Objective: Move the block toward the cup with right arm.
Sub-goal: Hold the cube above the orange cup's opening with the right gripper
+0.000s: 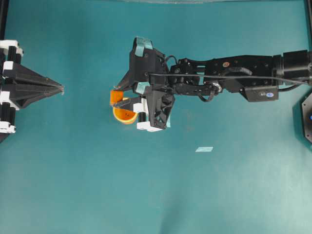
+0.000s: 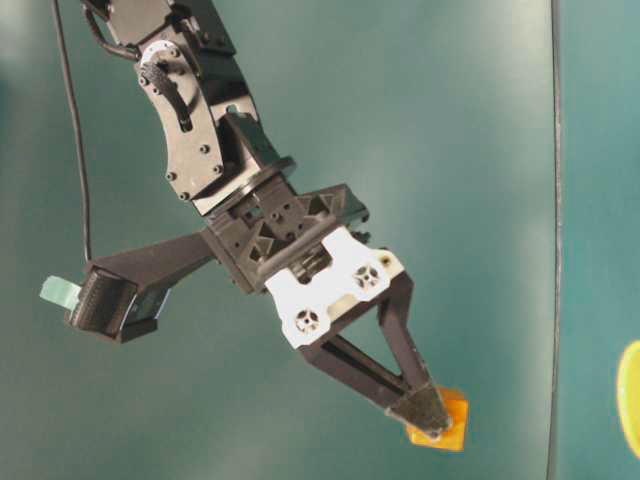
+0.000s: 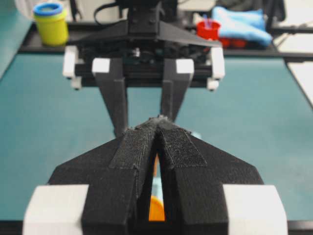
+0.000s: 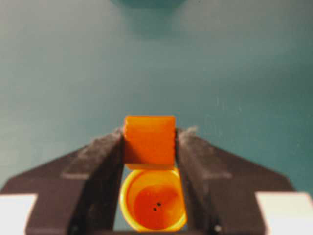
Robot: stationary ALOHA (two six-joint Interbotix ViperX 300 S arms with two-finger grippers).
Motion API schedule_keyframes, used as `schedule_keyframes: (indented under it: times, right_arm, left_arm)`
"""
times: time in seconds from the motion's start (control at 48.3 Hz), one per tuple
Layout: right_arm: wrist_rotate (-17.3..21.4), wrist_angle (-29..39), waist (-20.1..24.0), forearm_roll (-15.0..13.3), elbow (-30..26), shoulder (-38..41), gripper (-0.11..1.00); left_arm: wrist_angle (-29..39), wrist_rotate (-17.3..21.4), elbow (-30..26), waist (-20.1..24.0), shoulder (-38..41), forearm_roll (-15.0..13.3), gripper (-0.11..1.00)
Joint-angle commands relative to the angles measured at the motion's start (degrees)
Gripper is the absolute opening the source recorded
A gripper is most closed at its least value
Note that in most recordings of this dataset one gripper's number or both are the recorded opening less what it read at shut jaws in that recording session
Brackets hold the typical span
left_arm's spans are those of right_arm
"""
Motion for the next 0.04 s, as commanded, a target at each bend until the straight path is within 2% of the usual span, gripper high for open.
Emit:
schedule_keyframes:
  times: [0.0,0.021]
  right_arm:
    - [0.1,-0.2,-0.1,-0.1,-1.5,-1.1,0.41]
    - [0.1,-0.2,-0.2,-0.1,-1.5,-1.1,0.41]
  left_arm:
    - [-0.3,-0.1,-1.1,0.1,0.4,0.2,0.02]
    - [-0.3,-0.1,-1.1,0.1,0.5,0.2,0.02]
